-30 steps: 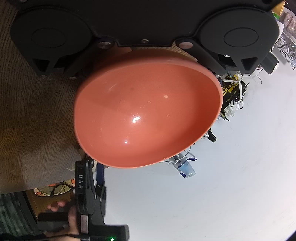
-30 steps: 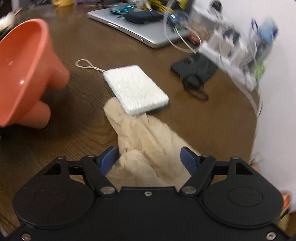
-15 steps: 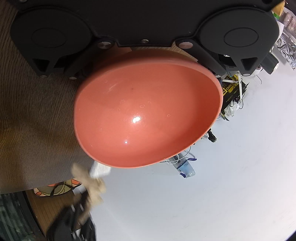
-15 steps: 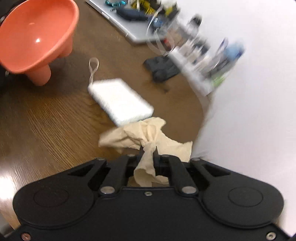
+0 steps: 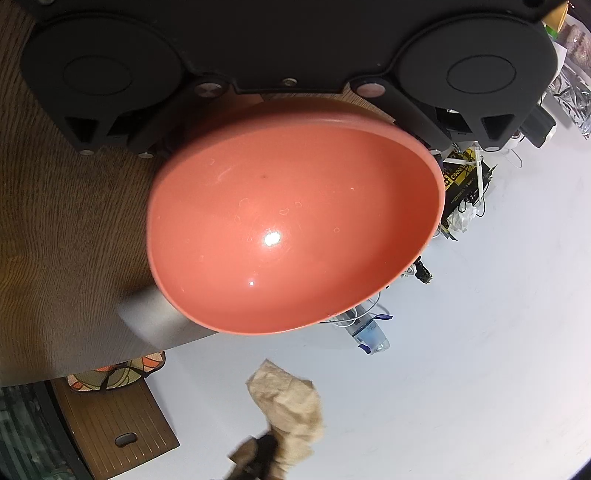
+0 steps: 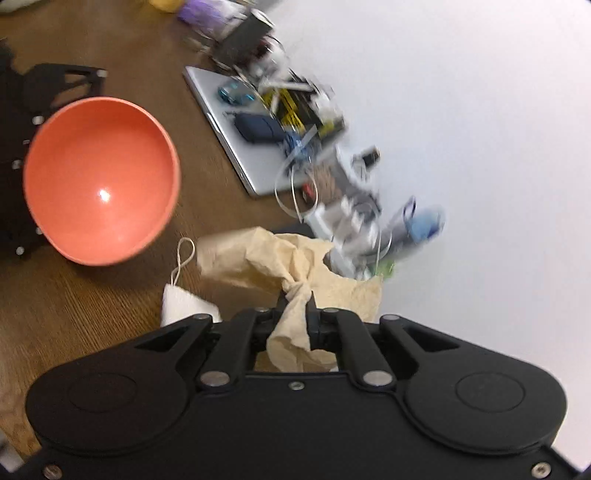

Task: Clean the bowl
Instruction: 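Grasp the beige paper towel from the table with the right gripper, then wipe the bowl interior with the paper towel in the right gripper while the left gripper holds it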

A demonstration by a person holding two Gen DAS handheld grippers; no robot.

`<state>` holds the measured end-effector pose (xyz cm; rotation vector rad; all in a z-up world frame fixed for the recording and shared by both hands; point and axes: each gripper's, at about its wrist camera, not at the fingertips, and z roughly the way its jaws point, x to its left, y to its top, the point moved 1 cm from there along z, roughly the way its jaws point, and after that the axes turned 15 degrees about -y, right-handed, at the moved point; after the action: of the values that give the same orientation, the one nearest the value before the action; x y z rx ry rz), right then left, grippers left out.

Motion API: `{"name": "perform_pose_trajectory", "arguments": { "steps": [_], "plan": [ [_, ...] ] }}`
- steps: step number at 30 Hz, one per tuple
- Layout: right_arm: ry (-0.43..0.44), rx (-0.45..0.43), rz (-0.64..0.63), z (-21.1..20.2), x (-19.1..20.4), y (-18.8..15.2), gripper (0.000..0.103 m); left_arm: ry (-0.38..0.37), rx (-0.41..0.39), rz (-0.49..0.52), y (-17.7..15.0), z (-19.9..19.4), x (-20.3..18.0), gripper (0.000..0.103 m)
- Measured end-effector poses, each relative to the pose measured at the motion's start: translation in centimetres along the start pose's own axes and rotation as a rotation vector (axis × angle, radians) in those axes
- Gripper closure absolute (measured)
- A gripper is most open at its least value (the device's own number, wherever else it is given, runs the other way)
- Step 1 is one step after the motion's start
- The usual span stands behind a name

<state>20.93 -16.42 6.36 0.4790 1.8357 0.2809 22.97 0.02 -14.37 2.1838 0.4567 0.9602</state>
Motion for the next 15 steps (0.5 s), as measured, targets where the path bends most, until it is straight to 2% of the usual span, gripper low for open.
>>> {"name": "perform_pose_trajectory", "arguments": {
  "steps": [3, 4, 6, 8, 10, 15],
  "plan": [
    [0.06, -0.091, -0.085, -2.2, 2.0, 1.5, 0.097, 0.0, 0.0, 0.0, 0.0, 0.0, 0.1, 0.004],
    [0.069, -0.117, -0.154, -2.9, 3.6, 2.0, 0.097, 0.0, 0.0, 0.0, 0.0, 0.1, 0.1, 0.004],
    [0.047, -0.165, -0.317, -3.8, 6.8, 2.4, 0.097, 0.001, -0.001, 0.002, 0.0, 0.1, 0.1, 0.004],
    [0.04, -0.185, -0.394, -3.8, 8.3, 2.8, 0.097, 0.002, -0.002, 0.003, 0.0, 0.1, 0.1, 0.004],
    [0.092, -0.204, -0.453, -3.4, 10.3, 3.6, 0.097, 0.005, -0.004, 0.007, 0.1, 0.0, 0.1, 0.004],
    [0.298, -0.173, -0.434, -1.7, 12.6, 4.7, 0.097, 0.005, -0.008, 0.011, -0.1, 0.0, 0.1, 0.004]
  ]
}}
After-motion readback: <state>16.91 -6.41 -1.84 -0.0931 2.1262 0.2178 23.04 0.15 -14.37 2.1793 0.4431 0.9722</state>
